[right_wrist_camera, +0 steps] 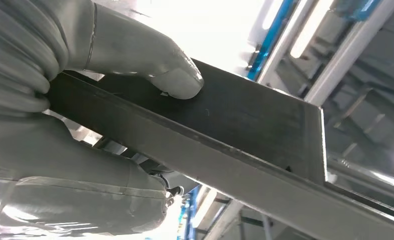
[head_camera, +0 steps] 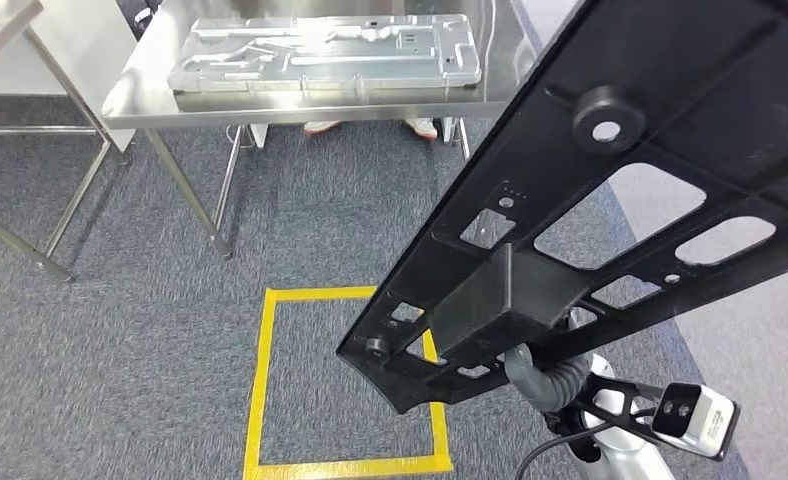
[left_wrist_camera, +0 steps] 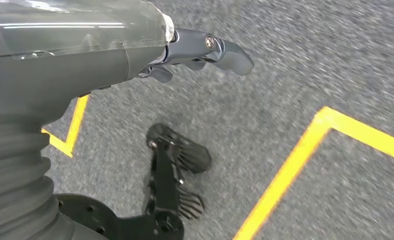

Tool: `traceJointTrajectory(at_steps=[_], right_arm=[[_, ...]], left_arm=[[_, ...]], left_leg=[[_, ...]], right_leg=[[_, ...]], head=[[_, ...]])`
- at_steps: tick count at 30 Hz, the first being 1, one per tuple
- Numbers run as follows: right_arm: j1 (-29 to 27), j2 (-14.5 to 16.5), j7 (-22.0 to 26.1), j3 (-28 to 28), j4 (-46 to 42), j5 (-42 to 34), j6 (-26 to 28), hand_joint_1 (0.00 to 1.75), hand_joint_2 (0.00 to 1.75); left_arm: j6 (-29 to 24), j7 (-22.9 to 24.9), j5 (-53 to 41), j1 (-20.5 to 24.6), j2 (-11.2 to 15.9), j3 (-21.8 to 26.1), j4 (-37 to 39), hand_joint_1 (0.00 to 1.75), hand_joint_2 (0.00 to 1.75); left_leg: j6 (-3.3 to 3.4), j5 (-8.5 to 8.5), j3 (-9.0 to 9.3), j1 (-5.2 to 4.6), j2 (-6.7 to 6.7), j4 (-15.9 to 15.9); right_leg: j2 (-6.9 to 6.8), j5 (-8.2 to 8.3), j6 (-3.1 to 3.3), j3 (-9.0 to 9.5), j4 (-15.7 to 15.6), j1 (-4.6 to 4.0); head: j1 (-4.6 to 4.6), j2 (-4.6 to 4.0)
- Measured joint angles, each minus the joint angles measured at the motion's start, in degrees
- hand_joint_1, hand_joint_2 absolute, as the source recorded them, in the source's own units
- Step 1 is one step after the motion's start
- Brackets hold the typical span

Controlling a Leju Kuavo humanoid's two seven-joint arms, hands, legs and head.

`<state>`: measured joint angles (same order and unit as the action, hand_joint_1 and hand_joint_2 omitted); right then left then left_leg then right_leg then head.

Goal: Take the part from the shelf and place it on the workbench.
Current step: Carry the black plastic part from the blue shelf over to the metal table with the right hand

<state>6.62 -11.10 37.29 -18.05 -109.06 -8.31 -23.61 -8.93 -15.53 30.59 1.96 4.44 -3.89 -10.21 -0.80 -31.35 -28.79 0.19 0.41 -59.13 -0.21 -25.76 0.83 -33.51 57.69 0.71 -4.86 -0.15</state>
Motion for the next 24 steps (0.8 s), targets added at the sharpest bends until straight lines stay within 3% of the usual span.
traceJointTrajectory(at_steps=[1,3,4,5,6,8,9,11,14,16,18,20,21,24], right_arm=[[0.11,-0.04,0.00,-0.02,-0.05,-0.04,-0.08,1.75,1.75],[0.27,-0.08,0.00,-0.02,-0.01,-0.08,-0.22,1.75,1.75],[0.25,-0.09,0.00,-0.02,0.02,-0.08,-0.24,1.75,1.75],[0.24,-0.09,0.00,-0.02,0.04,-0.08,-0.24,1.75,1.75],[0.23,-0.09,0.00,-0.03,0.05,-0.08,-0.24,1.75,1.75],[0.27,-0.09,0.00,-0.03,0.05,-0.07,-0.24,1.75,1.75],[0.31,-0.09,0.00,-0.03,0.04,-0.07,-0.25,1.75,1.75],[0.37,-0.09,0.00,-0.03,0.04,-0.05,-0.26,1.75,1.75],[0.37,-0.09,0.00,-0.03,0.03,-0.04,-0.26,1.75,1.75],[0.43,-0.09,0.00,-0.02,0.03,-0.04,-0.26,1.75,1.75],[0.36,0.00,0.00,-0.01,0.06,-0.04,-0.25,1.75,1.75],[0.24,0.08,0.00,-0.01,0.13,-0.04,-0.26,1.75,1.75],[0.23,0.08,0.00,-0.01,0.16,-0.03,-0.26,1.75,1.75],[0.23,0.08,0.00,0.00,0.22,0.13,-0.37,1.75,1.75]], left_arm=[[0.02,-0.05,-0.02,0.00,0.00,0.00,0.00,0.00,1.75],[0.04,-0.15,-0.05,-0.02,-0.01,0.00,0.01,0.00,1.75],[0.04,-0.18,-0.07,-0.06,-0.04,0.00,0.01,0.00,1.75],[0.03,-0.22,-0.07,-0.15,-0.07,0.00,0.01,0.00,1.75],[0.02,-0.25,-0.08,-0.27,-0.09,0.00,0.01,0.00,1.75],[0.00,-0.29,-0.08,-0.50,-0.10,0.01,0.01,0.00,1.75],[0.00,-0.31,-0.08,-0.53,-0.09,0.02,0.01,0.00,1.75],[0.01,-0.33,-0.08,-0.47,-0.09,0.04,0.01,0.00,1.75],[0.00,-0.35,-0.08,-0.41,-0.10,0.04,0.01,0.00,1.75],[0.00,-0.35,-0.08,-0.47,-0.11,0.04,0.01,0.00,1.75],[0.01,-0.36,-0.08,-0.47,-0.11,0.04,0.01,0.00,1.75],[0.02,-0.36,-0.08,-0.54,-0.11,0.04,0.01,0.00,1.75],[0.02,-0.36,-0.08,-0.59,-0.11,0.04,0.01,0.00,1.75],[0.01,-0.41,-0.08,-0.64,-0.18,0.05,0.01,0.00,1.75]], left_leg=[[-0.19,-1.36,-1.58,0.08,-0.03,-3.25],[-0.42,-4.15,-6.65,0.10,-0.07,-11.64],[-0.47,-4.42,-8.81,0.11,-0.08,-14.48],[-0.45,-3.48,-10.00,0.11,-0.08,-15.20],[-0.35,-1.31,-10.02,0.11,-0.08,-13.54],[0.07,3.99,-7.64,0.03,-0.18,-5.96],[0.41,5.49,-6.35,-0.10,-0.26,-2.53],[1.21,5.75,-5.25,-0.38,-0.42,0.52],[2.42,5.37,-4.24,-0.28,-0.54,1.63],[3.01,5.02,-2.94,-0.20,-0.59,1.93],[3.32,4.36,-2.23,-0.26,-0.64,1.97],[3.30,3.52,-1.36,-0.28,-0.75,1.97],[3.20,3.05,-0.72,-0.28,-0.79,1.97],[2.74,1.45,1.33,-0.31,-0.85,2.06]], right_leg=[[-0.01,-0.25,0.32,0.53,-0.19,-0.02],[0.01,-0.95,0.73,1.26,-0.22,-0.28],[0.07,-1.33,0.79,1.68,-0.21,-0.39],[0.17,-1.73,0.80,2.17,-0.20,-0.46],[0.29,-2.17,0.75,2.80,-0.19,-0.50],[0.46,-3.15,0.46,4.12,-0.20,-0.55],[0.55,-3.64,0.18,4.54,-0.18,-0.60],[0.58,-4.03,-0.50,4.94,-0.26,-0.66],[0.52,-3.91,-1.46,5.09,0.65,-0.60],[0.43,-5.38,-1.78,2.82,5.00,-0.48],[0.40,-7.91,-2.05,-2.11,12.33,-0.33],[0.39,-8.82,-2.29,-6.11,16.05,-0.19],[0.38,-7.68,-2.28,-6.64,14.96,-0.15],[0.04,-0.12,-1.64,-4.01,4.58,-0.38]], head=[[-0.01,0.00],[-0.01,0.00],[-0.01,0.00],[-0.01,0.00],[-0.01,0.00],[-0.01,-0.01],[-0.01,-0.01],[0.01,-0.01],[0.01,-0.01],[0.00,0.00],[0.01,-0.01],[0.01,-0.01],[0.01,-0.01],[0.01,-0.01]])
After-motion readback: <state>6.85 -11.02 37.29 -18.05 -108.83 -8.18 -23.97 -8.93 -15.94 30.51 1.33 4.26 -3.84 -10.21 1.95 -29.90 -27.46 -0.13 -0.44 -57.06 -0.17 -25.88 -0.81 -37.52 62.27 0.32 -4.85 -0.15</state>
